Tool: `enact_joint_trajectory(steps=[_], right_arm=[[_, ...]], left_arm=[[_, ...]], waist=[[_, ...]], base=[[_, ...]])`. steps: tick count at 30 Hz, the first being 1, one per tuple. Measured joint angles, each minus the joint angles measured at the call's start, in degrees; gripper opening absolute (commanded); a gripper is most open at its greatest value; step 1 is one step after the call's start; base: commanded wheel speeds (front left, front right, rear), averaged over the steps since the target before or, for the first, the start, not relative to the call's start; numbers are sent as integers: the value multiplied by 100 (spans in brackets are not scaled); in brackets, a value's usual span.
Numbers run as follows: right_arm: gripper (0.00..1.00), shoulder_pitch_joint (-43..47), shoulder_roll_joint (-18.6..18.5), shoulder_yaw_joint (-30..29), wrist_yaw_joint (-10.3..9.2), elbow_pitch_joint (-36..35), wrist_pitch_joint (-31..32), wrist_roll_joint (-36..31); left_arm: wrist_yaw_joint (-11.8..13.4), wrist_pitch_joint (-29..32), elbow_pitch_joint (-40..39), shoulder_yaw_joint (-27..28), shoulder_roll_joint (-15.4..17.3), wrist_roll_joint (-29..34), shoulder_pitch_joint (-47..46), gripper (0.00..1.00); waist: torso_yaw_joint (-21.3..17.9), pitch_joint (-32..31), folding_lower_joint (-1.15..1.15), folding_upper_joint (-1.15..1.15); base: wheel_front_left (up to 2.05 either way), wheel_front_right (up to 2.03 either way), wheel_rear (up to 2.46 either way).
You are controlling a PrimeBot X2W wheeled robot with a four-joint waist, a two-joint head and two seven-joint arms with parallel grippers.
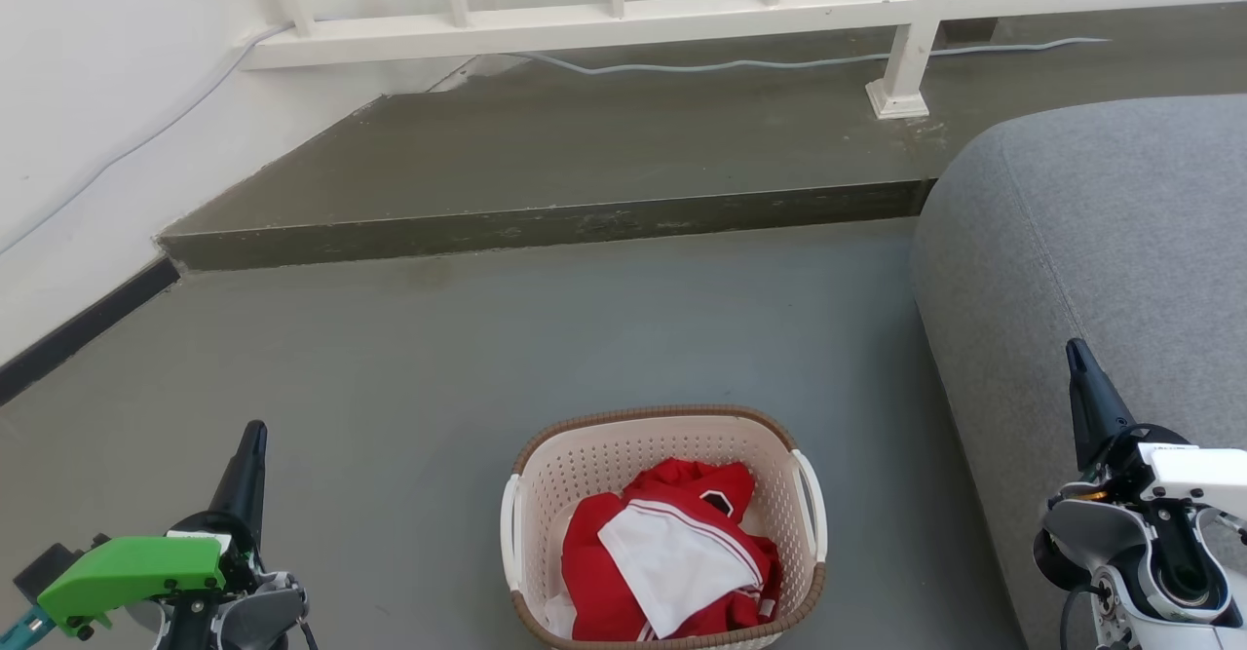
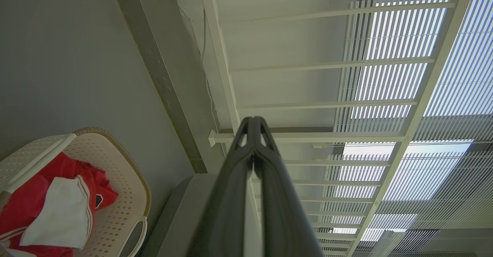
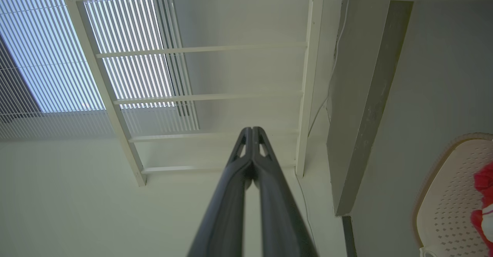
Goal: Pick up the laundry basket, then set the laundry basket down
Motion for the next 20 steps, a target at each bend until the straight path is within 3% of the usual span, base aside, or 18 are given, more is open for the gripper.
enact_joint_trajectory(steps=[20], right_arm=[[0,0,3,-5,1,-1,41,0]], left_arm=[[0,0,0,3,0,0,-1,0]], waist=[[0,1,0,0]], base=[[0,0,0]])
